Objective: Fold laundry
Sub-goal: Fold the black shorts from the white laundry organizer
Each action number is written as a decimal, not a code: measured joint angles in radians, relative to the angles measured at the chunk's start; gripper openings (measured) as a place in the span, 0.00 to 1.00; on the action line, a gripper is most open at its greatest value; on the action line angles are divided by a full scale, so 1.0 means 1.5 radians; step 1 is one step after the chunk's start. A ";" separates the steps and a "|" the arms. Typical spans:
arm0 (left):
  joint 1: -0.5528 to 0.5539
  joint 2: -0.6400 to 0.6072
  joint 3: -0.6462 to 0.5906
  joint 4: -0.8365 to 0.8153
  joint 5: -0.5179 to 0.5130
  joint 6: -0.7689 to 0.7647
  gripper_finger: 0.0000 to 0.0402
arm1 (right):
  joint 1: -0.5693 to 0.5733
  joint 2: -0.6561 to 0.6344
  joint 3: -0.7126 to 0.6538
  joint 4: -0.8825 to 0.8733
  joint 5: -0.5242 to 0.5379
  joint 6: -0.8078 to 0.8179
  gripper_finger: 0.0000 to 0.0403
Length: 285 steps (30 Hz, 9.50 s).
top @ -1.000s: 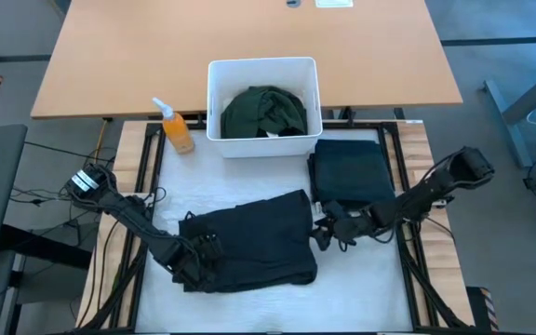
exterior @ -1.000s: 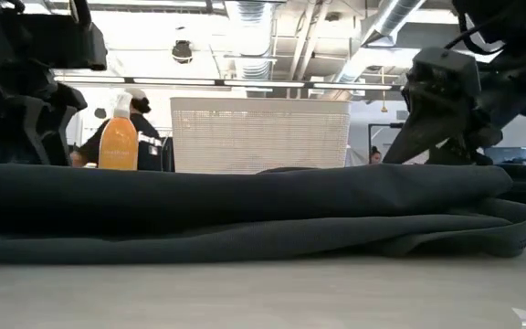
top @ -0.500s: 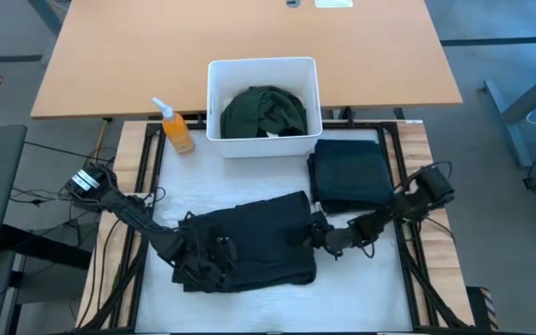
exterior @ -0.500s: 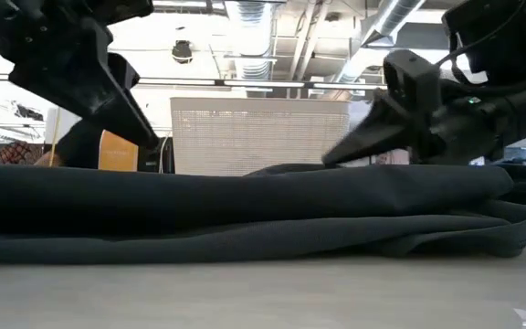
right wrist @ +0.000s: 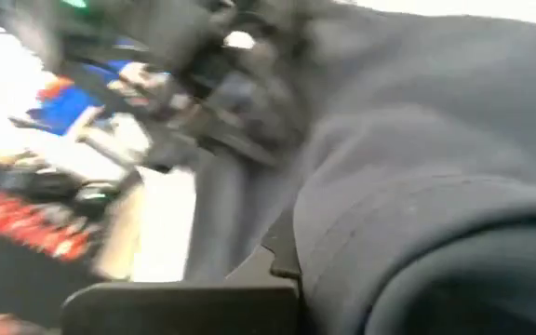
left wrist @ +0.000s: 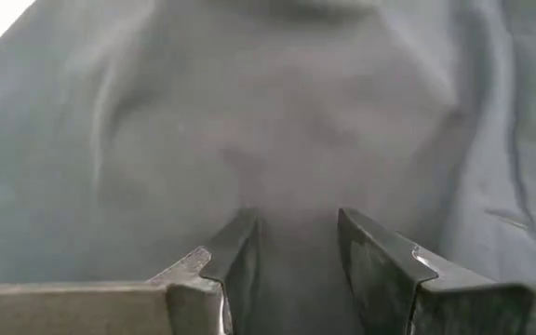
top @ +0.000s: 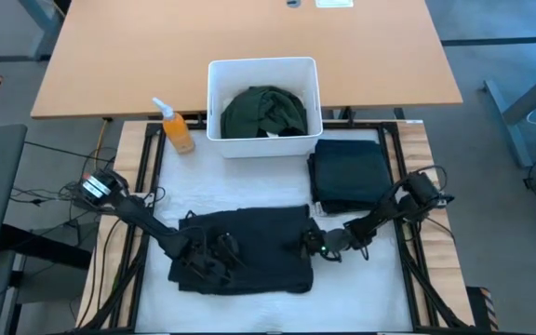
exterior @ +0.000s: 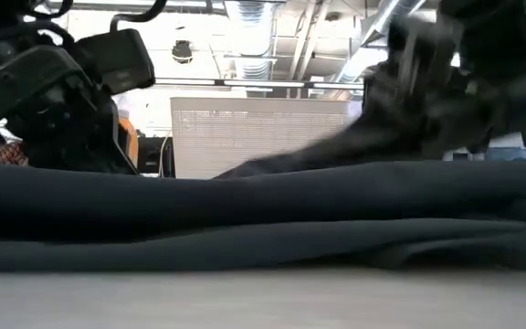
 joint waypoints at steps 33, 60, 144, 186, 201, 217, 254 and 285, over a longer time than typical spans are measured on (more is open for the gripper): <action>0.118 0.174 0.389 -0.137 0.101 0.330 0.24 | -0.062 -0.299 0.288 -0.822 -0.127 -0.087 0.06; -0.019 0.128 -0.056 0.341 -0.067 0.028 0.04 | -0.105 0.019 0.528 -0.741 -0.221 -0.087 0.09; -0.014 0.001 -0.062 0.203 0.039 0.008 0.01 | 0.115 -0.017 0.465 -0.892 -0.066 -0.265 0.05; 0.151 0.192 0.587 -0.455 0.323 0.567 0.52 | 0.204 -0.143 0.297 -0.898 0.072 -0.103 0.05; 0.187 0.218 0.607 -0.511 0.406 0.589 0.42 | 0.233 -0.106 0.297 -0.899 0.087 -0.099 0.05; 0.174 0.171 0.605 -0.559 0.410 0.577 0.00 | 0.224 -0.106 0.297 -0.849 0.122 -0.125 0.05; -0.202 -0.015 0.311 -0.606 0.217 -0.156 0.00 | 0.024 0.174 0.603 -0.587 -0.167 -0.433 0.05; 0.062 -0.045 0.192 -0.089 0.339 0.355 0.18 | 0.099 -0.014 0.326 -0.570 -0.105 -0.269 0.05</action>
